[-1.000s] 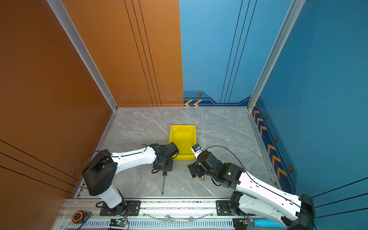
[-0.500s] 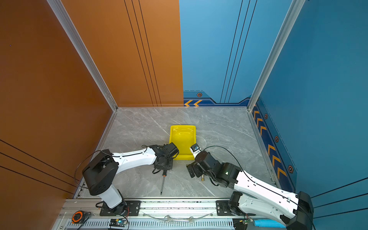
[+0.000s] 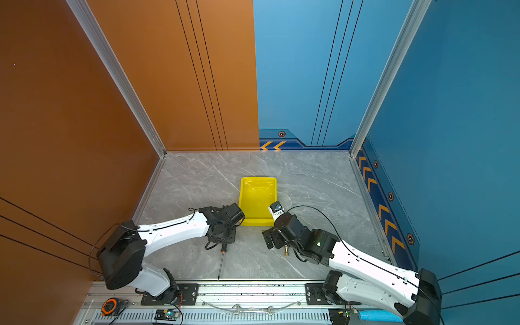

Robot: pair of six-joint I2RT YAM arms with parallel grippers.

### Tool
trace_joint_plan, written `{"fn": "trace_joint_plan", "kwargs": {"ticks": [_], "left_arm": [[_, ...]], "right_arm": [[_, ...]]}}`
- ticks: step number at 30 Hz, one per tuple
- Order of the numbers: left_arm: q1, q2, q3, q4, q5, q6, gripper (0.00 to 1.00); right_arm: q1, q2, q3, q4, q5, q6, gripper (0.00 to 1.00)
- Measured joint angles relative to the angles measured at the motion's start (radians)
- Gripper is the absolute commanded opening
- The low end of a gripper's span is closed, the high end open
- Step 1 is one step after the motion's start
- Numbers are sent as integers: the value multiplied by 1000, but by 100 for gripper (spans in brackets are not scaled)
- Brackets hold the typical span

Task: Put the screwdriver in the bin
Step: Pick up the screwdriver from the center of the table.

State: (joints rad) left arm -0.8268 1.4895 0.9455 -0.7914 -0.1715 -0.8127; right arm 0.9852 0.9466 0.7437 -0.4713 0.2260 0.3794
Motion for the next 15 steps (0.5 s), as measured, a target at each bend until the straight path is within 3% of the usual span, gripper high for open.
{"fn": "trace_joint_plan", "kwargs": {"ticks": [7,15], "left_arm": [[90,-148,82,-160,-56,27,6],[169,-78,389,-212,-66,96,6]], "right_arm": [[-19,24,-6,37,14,56,100],[-56,59,4,46,13,59,100]]}}
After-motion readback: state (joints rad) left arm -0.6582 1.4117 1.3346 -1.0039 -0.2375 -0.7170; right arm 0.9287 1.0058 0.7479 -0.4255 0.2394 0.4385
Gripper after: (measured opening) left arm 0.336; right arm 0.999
